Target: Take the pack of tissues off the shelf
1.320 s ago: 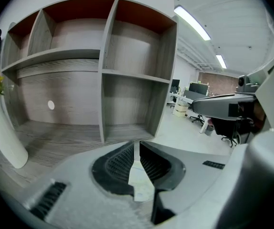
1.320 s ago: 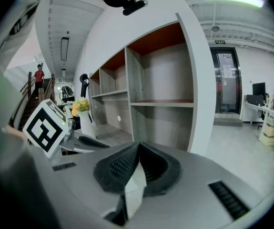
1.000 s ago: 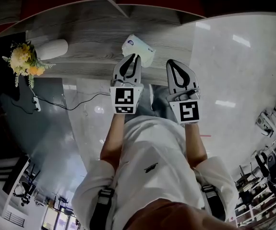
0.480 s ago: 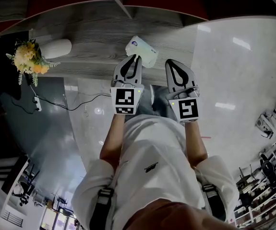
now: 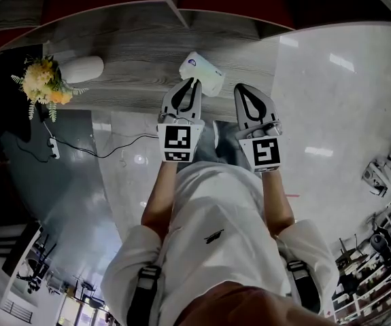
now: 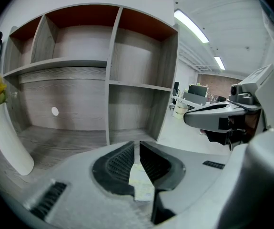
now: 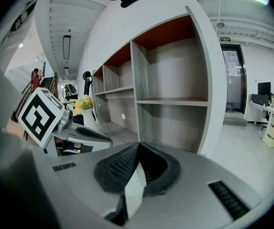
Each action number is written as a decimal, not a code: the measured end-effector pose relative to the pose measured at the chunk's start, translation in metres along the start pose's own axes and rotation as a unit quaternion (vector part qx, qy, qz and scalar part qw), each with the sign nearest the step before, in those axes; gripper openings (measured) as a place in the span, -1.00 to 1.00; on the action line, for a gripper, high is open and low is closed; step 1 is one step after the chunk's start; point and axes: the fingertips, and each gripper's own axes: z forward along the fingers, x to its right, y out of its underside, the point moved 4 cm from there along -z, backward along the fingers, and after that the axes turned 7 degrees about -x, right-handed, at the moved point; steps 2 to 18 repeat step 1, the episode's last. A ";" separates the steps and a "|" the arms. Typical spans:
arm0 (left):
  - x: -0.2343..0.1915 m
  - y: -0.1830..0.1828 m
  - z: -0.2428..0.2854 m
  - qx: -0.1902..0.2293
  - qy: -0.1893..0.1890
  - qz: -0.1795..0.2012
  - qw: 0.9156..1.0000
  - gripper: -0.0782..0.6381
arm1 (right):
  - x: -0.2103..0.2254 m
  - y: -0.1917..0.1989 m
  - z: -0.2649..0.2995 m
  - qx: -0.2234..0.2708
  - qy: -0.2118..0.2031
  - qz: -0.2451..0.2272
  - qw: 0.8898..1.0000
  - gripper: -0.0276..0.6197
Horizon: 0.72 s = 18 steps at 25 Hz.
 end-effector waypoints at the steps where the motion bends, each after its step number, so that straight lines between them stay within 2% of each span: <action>1: 0.000 0.000 -0.001 0.000 0.000 0.000 1.000 -0.70 | 0.000 0.001 0.000 -0.001 0.000 0.001 1.000 -0.84; 18: 0.000 0.000 -0.001 0.000 0.000 0.000 1.000 -0.70 | 0.000 0.001 0.000 -0.001 0.000 0.001 1.000 -0.84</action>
